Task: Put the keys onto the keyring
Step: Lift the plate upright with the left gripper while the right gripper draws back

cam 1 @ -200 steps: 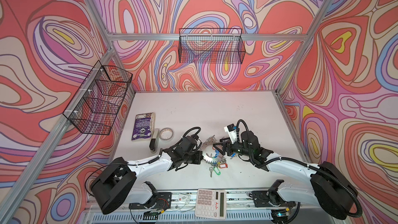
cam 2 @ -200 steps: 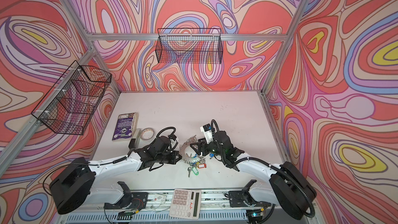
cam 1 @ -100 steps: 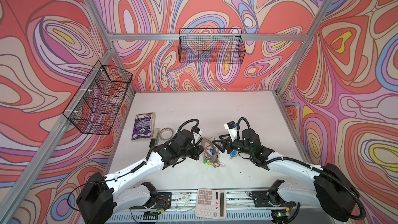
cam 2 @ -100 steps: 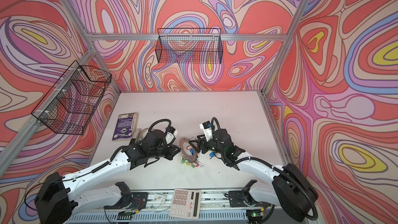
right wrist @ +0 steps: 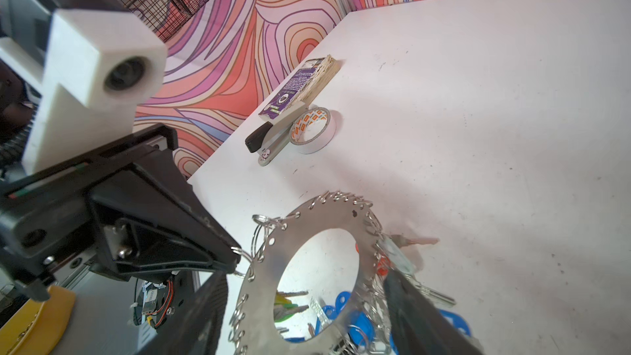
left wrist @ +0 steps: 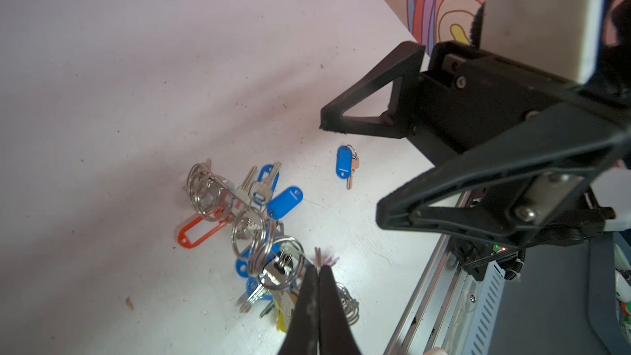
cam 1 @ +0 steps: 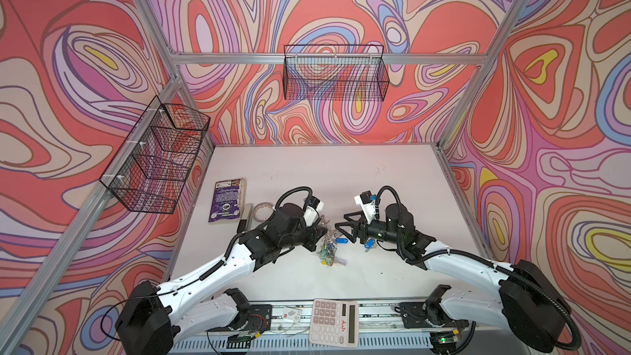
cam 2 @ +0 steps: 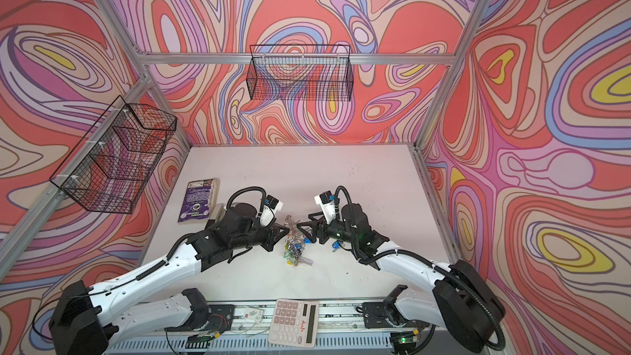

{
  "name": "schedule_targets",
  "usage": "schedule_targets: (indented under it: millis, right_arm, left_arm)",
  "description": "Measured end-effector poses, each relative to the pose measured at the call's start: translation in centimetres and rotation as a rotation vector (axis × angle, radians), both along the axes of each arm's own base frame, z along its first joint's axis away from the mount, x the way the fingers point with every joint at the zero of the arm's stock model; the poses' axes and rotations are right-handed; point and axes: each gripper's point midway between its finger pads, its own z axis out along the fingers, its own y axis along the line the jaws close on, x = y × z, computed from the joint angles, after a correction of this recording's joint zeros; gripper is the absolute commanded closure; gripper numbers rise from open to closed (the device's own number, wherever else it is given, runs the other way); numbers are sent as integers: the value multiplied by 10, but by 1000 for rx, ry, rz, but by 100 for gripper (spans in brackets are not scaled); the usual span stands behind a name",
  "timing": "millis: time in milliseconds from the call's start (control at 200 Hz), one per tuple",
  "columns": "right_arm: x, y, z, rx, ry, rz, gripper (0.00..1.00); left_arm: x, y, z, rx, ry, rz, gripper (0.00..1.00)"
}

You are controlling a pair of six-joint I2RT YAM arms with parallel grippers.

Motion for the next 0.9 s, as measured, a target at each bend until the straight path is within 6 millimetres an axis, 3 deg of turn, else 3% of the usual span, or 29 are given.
schedule_targets:
  millis: [145,310,536,766,901]
  right_arm:
    - [3,-3,2,13,5,0,23]
    - [21,-26,13,81,17,-62,24]
    - [17,-27,21,112,24,-36,25]
    - [27,-44,24,147,37,-75,25]
    - [25,-44,24,151,41,-64,25]
  left_arm:
    - [-2,-2,4,-65,-67,-19,100]
    - [-3,-6,3,-127,-129,-39,100]
    - [-4,-10,1,-220,-224,-52,100]
    - [-1,-16,24,-327,-349,-57,100]
    - [0,-21,38,-380,-411,-69,100]
